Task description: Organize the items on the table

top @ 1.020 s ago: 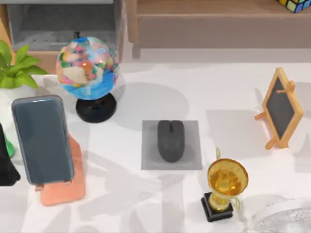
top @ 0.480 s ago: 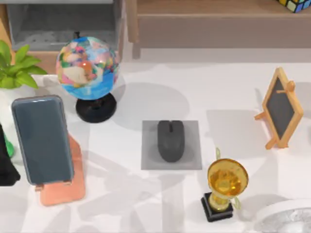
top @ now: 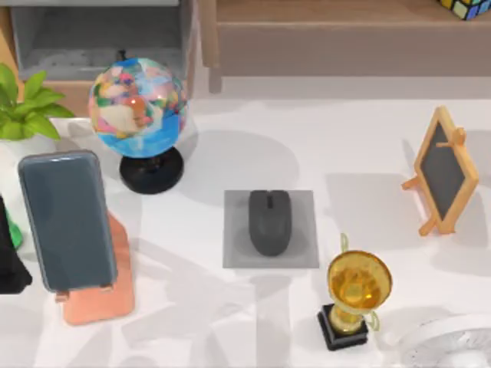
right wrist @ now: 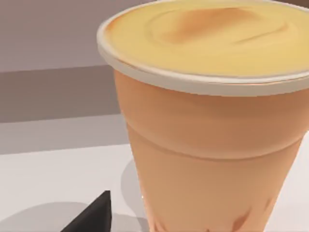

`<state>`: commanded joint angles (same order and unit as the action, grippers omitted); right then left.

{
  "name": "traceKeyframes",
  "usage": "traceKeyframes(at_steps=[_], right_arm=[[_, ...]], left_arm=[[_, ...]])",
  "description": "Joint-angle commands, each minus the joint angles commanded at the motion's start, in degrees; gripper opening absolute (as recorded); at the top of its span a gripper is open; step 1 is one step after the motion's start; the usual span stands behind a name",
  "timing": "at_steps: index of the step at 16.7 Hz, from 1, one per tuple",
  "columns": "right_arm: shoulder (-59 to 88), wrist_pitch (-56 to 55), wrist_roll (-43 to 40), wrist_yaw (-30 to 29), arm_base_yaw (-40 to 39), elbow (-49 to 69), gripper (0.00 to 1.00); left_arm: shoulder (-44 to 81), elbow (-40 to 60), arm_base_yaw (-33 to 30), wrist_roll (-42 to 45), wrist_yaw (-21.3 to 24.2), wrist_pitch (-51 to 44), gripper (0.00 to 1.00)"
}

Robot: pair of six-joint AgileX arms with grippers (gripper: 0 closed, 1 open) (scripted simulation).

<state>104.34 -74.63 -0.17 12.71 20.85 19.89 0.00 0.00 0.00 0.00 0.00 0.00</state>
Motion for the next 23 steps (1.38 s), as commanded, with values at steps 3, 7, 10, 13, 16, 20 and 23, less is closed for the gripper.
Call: traceKeyframes(at_steps=[3,7,10,13,16,20,23], right_arm=[[11.38,-10.13,0.13,2.92,0.69,4.25,1.0],[20.47,-19.72,0.27,5.81,0.86,9.25,1.0],[22.44,-21.99,0.32,6.55,0.79,10.59,1.0],[22.44,-21.99,0.32,6.55,0.79,10.59,1.0],[22.43,-21.24,0.31,6.22,0.45,11.29,1.0],[23.55,-17.64,0.3,4.98,-0.76,16.04,1.0],[23.87,-16.66,0.3,4.64,-1.09,17.33,1.0]], left_arm=[[0.0,0.0,0.0,0.0,0.0,0.0,1.0],[0.0,0.0,0.0,0.0,0.0,0.0,1.0],[0.0,0.0,0.0,0.0,0.0,0.0,1.0],[0.0,0.0,0.0,0.0,0.0,0.0,1.0],[0.0,0.0,0.0,0.0,0.0,0.0,1.0],[0.0,0.0,0.0,0.0,0.0,0.0,1.0],[0.0,0.0,0.0,0.0,0.0,0.0,1.0]])
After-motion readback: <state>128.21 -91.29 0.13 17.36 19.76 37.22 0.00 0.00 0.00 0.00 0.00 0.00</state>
